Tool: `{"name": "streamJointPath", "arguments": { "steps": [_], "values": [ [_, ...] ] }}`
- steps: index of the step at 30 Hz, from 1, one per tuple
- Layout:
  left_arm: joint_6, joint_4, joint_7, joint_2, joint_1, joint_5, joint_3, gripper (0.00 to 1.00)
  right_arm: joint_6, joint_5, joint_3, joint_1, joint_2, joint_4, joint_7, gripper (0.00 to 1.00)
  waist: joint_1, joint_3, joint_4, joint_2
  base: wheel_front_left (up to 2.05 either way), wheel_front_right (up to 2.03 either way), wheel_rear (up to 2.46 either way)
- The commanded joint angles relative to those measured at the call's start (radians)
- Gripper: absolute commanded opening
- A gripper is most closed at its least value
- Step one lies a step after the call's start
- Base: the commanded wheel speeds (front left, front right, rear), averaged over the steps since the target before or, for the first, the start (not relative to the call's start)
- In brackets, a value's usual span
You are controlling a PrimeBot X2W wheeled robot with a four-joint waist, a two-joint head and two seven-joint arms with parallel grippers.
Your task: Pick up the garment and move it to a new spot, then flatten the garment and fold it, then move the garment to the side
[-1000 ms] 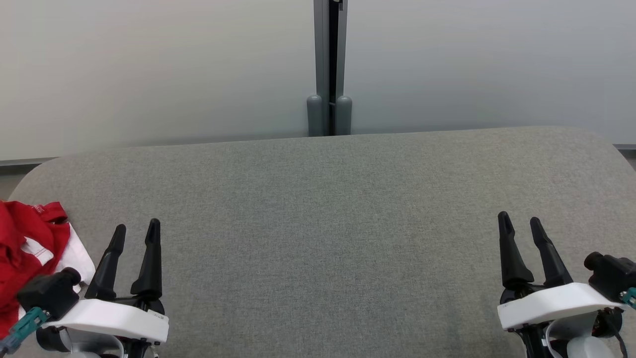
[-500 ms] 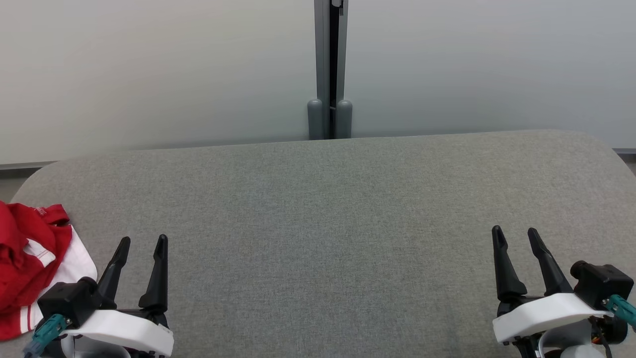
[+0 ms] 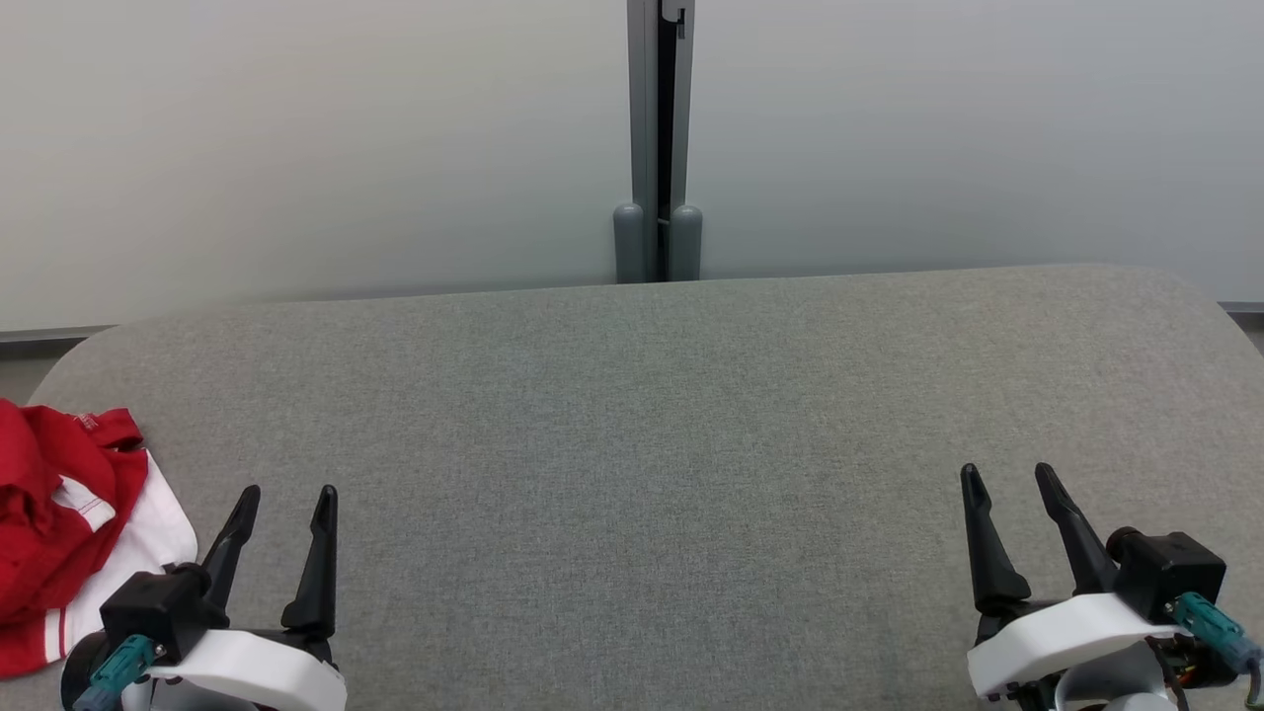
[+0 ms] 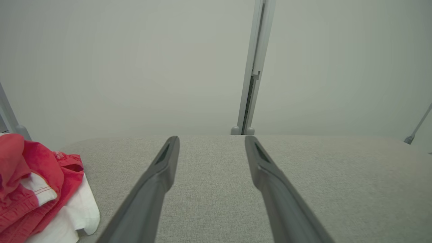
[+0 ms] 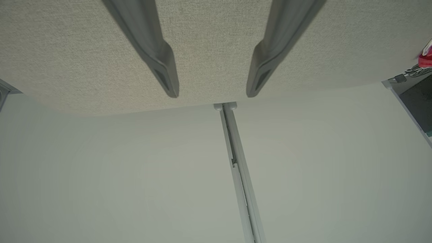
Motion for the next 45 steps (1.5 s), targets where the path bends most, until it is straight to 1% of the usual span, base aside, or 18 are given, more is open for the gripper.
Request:
{"name": "streamJointPath", "arguments": {
  "steps": [1,18,31,45],
  "values": [
    [0.001,0.001,-0.009,0.008,-0.003,0.024,0.002,1.0,0.004,-0.022,0.003,0.005,-0.003,-0.002,-0.009,1.0,0.0,-0.001,0.0,0.0,0.0,0.0,0.0],
    [-0.009,0.051,-0.045,0.007,0.003,0.116,-0.004,1.0,0.004,-0.109,0.019,0.019,-0.004,0.028,-0.024,1.0,0.0,-0.01,0.0,0.0,0.0,0.0,0.0],
    [-0.015,0.081,-0.066,0.004,0.002,0.148,-0.001,1.0,0.004,-0.148,0.018,0.019,-0.004,0.048,-0.037,1.0,0.0,-0.019,0.002,0.0,0.0,0.0,0.0],
    [-0.017,0.099,-0.066,0.002,-0.008,0.122,-0.003,1.0,0.004,-0.12,0.022,0.007,-0.004,0.066,-0.044,1.0,0.0,-0.02,0.001,0.0,0.0,0.0,0.0]
  ]
}}
